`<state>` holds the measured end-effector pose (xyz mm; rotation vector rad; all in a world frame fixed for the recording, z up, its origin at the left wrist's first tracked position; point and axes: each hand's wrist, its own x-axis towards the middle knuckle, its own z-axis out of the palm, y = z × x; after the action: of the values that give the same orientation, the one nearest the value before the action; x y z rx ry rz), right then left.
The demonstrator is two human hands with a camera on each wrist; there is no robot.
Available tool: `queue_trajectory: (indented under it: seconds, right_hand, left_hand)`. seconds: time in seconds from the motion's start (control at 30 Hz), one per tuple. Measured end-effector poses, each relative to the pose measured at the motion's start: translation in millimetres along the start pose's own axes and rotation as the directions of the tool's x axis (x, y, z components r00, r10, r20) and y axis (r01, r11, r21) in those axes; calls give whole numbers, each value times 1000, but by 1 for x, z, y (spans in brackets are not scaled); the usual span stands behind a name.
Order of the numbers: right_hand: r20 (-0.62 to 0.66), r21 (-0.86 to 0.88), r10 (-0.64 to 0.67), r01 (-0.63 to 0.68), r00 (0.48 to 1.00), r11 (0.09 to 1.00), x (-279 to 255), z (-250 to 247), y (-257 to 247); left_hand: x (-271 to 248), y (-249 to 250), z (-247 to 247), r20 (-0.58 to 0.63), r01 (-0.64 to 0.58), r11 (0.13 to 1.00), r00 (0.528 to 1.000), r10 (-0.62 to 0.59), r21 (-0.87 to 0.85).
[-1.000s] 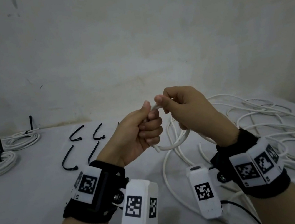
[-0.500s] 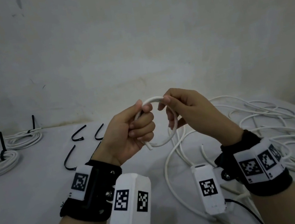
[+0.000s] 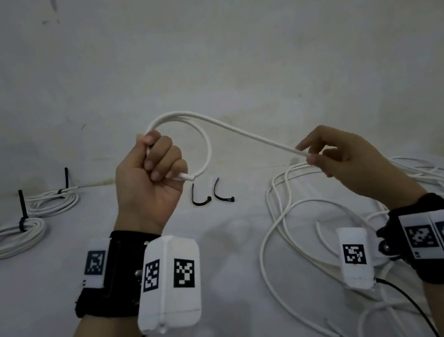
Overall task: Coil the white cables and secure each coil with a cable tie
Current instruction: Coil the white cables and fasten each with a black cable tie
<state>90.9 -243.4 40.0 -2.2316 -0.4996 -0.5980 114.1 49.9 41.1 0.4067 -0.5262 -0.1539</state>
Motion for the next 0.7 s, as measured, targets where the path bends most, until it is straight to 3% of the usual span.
queue_trajectory:
  seconds: [0.2, 0.43, 0.53, 0.7]
  right_hand:
    - [293, -192, -33, 92, 955, 977, 0, 13, -34]
    - [471, -146, -87, 175, 878, 974, -11, 25, -78]
    - [458, -99, -184, 256, 870, 962, -13, 29, -93]
    - [193, 0, -289, 295, 938, 955, -12, 25, -95]
  left_hand:
    - [2, -1, -1, -103, -87, 994, 990, 94, 73]
    - [1, -20, 8, -115, -47, 972, 990, 76, 231]
    - [0, -39, 14, -93, 50, 929, 995, -17, 366]
    - [-9, -64, 19, -102, 166, 802, 986, -131, 574]
